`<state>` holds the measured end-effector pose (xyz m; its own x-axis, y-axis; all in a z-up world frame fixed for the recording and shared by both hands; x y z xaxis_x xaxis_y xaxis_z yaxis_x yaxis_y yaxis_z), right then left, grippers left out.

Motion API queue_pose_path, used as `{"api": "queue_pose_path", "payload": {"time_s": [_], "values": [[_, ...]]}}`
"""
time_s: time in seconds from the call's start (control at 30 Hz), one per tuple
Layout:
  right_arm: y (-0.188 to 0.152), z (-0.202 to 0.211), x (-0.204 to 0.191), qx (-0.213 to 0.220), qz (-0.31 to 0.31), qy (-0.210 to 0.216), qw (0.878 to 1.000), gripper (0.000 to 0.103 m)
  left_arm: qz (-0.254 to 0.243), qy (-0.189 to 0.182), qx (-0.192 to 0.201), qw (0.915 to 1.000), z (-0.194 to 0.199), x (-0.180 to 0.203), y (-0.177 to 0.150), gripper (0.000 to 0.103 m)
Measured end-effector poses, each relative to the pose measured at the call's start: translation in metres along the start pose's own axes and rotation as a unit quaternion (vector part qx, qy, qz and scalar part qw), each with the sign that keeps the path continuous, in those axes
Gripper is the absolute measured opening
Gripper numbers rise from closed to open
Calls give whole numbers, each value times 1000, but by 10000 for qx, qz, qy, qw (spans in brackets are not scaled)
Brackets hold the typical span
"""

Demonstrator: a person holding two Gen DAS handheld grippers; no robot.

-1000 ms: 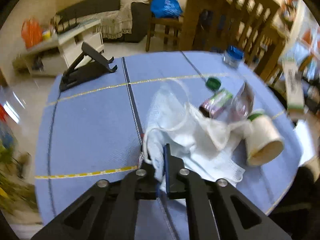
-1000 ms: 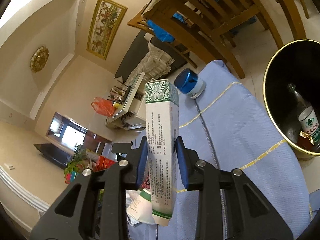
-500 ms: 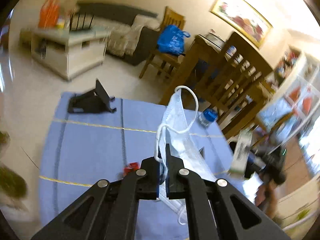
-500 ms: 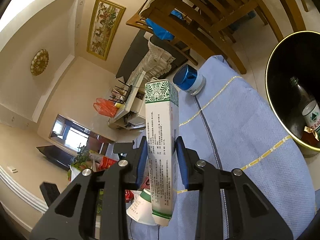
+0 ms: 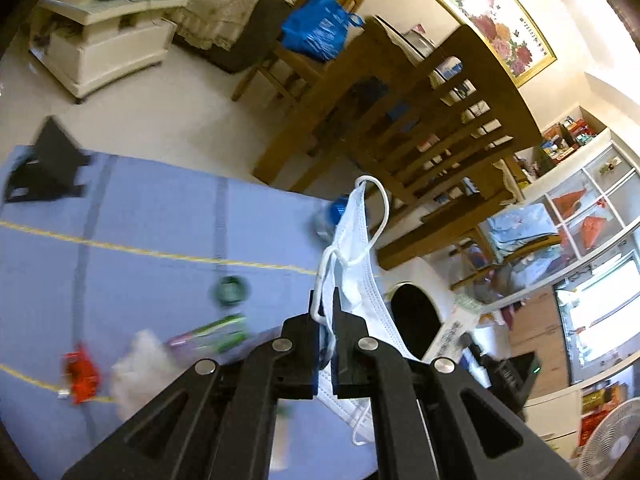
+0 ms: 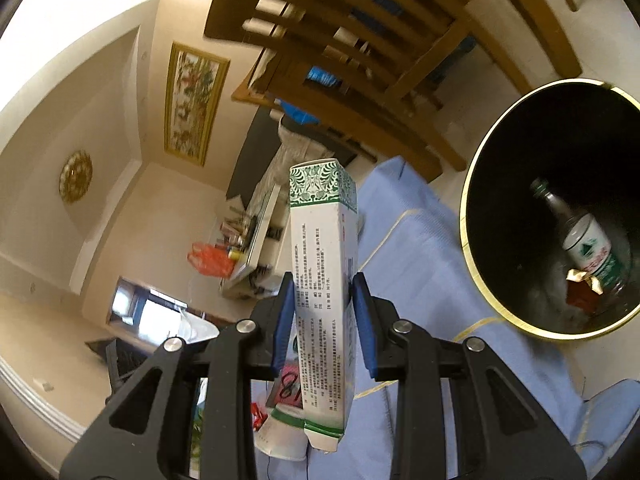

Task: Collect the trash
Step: 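Carry mask and box over the bin and open both tools to drop them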

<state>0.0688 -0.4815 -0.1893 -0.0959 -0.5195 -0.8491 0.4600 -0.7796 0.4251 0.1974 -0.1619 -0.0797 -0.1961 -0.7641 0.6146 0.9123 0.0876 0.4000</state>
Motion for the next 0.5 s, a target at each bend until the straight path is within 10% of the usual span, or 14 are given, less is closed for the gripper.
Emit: {"api": "queue_pose_path", "payload": {"time_s": [0.27,0.5], "values": [[30,35,44,373,-305,-254,9985,29,-289,61,-399,9988,-55,66,-1,3],[80,69,66,1069,745,-1705,9767,29,-1039,313,-416,9932,-98,117,-27,3]]}}
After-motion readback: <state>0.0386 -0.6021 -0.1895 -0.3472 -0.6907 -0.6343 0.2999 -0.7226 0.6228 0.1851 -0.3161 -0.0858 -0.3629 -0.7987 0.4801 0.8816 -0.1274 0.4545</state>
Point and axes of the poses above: each gripper's, at about its wrist camera, not at the fingertips, and z roughly against the way its jaws point, x to its right, y to its top, the point moved 7 cm from there along -z, roughly the way its jaws point, and after that the axes turned 4 degrees about z, right-handed, at the moved point
